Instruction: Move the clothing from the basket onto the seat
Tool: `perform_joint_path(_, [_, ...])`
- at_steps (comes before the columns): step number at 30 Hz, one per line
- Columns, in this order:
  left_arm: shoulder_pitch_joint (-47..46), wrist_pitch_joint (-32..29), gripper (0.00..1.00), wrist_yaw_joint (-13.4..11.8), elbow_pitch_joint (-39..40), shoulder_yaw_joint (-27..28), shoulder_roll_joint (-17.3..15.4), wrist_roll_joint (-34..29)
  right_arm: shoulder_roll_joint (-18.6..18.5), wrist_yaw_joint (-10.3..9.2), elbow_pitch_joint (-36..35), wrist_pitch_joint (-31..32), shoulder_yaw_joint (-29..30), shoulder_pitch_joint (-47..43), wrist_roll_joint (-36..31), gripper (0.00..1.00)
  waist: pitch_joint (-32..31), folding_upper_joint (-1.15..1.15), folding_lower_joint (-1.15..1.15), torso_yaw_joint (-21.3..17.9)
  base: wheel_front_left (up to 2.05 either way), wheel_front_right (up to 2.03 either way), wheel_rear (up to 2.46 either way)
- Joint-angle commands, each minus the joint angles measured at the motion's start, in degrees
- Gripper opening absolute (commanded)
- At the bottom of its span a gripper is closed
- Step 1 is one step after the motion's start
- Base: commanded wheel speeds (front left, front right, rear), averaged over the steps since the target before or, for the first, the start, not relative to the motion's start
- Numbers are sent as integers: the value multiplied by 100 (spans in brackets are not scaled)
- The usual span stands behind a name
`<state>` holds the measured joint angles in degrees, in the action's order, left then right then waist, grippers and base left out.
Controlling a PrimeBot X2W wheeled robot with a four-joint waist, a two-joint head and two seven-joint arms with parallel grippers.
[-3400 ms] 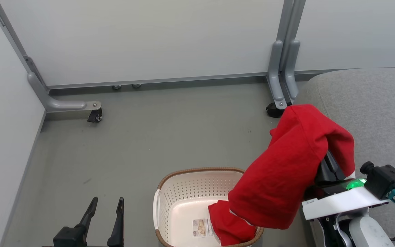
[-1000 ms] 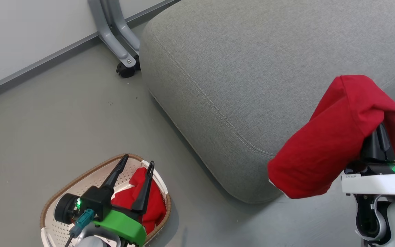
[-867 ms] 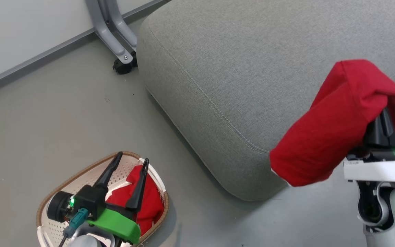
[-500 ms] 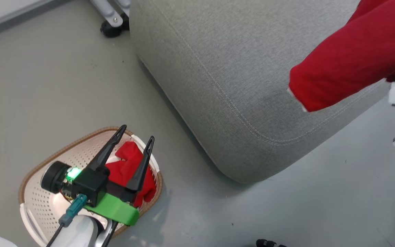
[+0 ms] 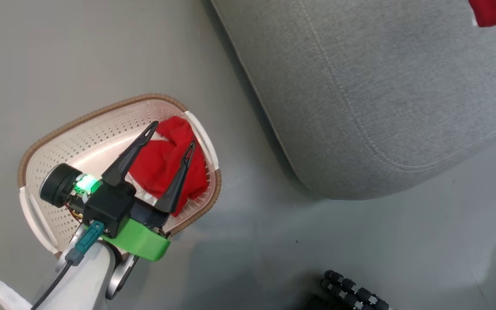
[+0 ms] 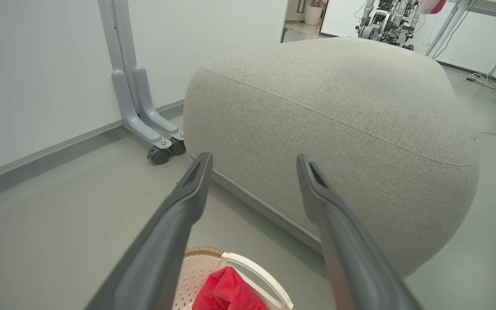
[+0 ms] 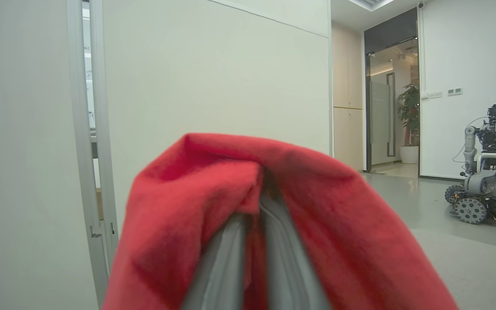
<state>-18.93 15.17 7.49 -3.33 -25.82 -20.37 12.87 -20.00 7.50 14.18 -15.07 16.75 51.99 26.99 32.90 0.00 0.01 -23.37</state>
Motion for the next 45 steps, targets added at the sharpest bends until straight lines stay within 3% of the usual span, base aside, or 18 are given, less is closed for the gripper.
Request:
perform_joint_path(1, [-162,-3,100,-1,22,-59,-49,-71,-108,-4,231,-15,97,114,-28,0,552,0,-1,565,0,0,0])
perform_joint_path(8, [-370,-3,100,-1,71,6,61,-45,-462,-3,1296,-15,114,510,-204,0,940,0,-1,1020,0,0,0])
perform_joint_path(12, [-358,-4,100,-1,75,32,92,-73,-472,-3,1856,-15,67,583,-77,0,1056,0,-1,1162,0,0,0])
perform_joint_path(27, [-335,-3,100,-1,-45,29,109,-111,-371,-3,3365,-15,-1120,373,245,0,932,0,-1,1085,0,0,0])
perform_joint_path(28, [-327,-3,100,-1,-58,26,113,-110,-377,-3,3358,-15,-1150,364,290,28,906,0,-1,1073,0,0,0])
perform_joint_path(29, [-314,-4,100,-1,-74,28,121,-105,-353,-3,3345,-15,-1209,337,343,100,863,0,-1,1056,0,0,0])
perform_joint_path(38, [-159,-4,100,-1,-181,-2,298,-33,-533,-3,3225,-15,-1573,-57,648,100,237,0,-1,963,0,0,0])
perform_joint_path(45, [64,-3,100,-1,-288,92,590,30,-702,-3,2655,-16,-1914,-659,774,100,-577,0,-1,880,0,0,0])
